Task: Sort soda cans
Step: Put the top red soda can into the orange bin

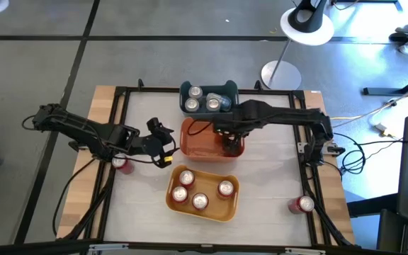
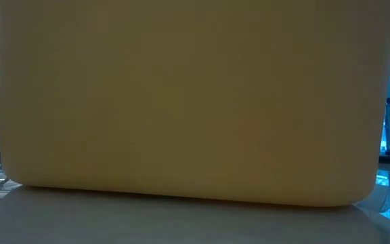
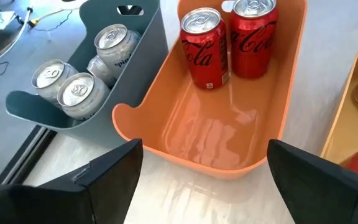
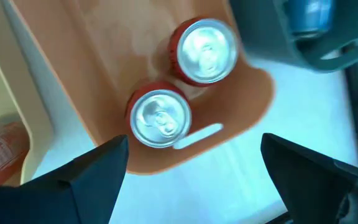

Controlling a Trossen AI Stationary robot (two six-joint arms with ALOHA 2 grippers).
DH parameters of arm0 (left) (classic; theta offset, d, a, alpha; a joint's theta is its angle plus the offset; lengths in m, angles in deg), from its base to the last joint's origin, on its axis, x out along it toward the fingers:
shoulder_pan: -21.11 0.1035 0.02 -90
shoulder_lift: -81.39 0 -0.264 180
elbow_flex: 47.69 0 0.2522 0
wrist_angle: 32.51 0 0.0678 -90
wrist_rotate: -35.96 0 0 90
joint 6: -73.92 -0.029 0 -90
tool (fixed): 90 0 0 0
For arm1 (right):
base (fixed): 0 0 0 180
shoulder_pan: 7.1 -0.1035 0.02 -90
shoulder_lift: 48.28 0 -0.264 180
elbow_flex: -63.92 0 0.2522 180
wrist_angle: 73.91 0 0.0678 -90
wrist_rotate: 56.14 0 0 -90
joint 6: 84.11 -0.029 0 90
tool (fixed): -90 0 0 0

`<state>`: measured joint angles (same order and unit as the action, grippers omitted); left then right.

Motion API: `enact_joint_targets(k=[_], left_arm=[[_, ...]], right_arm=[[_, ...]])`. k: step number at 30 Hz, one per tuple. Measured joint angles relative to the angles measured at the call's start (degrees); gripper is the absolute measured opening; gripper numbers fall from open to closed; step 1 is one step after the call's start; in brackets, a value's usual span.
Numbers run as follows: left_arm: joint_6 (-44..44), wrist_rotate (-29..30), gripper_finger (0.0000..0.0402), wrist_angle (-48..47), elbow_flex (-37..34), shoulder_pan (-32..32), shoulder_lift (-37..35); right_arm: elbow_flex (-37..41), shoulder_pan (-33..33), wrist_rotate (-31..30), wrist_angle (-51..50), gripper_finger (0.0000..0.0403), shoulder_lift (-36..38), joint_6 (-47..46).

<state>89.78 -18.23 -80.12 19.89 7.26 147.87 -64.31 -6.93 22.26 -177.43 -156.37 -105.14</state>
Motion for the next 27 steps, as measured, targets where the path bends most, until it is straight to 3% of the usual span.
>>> enact_joint_targets(k=[4,9,13,20,27], left_arm=[[0.07,-0.03,0.0331,-0.67,0.03,-0.08,-0.01],[6.67,-3.34,0.0331,-16.72,4.78,-1.65,-0.78],[15.61,-10.71,0.0331,-32.07,9.04,-2.97,-1.77],[32.33,-23.06,0.0331,-53.81,9.44,-7.31,-3.1],[35.74,-30.97,0.0331,-55.68,4.26,-10.44,-4.84]], right_arm=[[1.11,-1.91,-4.89,0.13,0.0363,1.82,-1.72],[4.93,-3.76,-8.71,0.08,0.0363,4.51,-4.67],[8.87,-4.06,-10.39,0.23,0.0363,6.25,-7.1],[15.48,-3.89,-11.32,6.41,0.0363,8.17,-7.57],[16.61,-3.89,-9.9,9.02,0.0363,8.28,-7.24]])
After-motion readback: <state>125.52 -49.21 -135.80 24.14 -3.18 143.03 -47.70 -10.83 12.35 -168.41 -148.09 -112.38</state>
